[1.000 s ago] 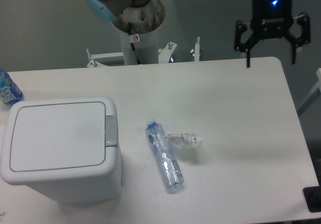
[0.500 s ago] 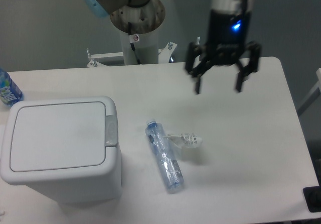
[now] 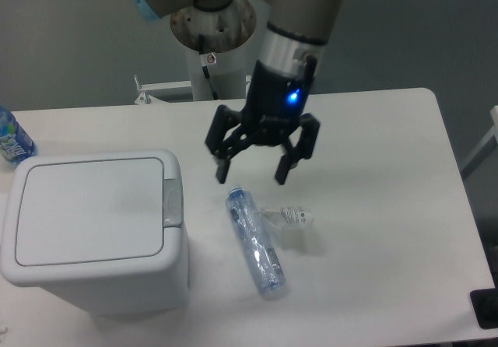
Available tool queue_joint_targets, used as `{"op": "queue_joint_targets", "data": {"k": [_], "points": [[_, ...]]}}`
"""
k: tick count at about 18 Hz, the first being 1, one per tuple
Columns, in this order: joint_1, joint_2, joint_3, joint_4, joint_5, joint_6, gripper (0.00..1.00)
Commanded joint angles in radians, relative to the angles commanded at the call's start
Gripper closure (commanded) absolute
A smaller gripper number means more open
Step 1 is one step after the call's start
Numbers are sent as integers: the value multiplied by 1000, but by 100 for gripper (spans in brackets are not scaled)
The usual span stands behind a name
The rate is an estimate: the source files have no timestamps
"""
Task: Open the trash can
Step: 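Move the gripper down toward the grey button on the trash can rim, then press the grey button with the gripper finger to pop the lid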
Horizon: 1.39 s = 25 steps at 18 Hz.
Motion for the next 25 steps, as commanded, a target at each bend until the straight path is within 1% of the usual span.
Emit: {"op": "queue_joint_targets", "data": {"k": [7,25], "points": [[-37,-25,2,2,3,0,0],[-57,-45,-3,6,5,2,0]]}}
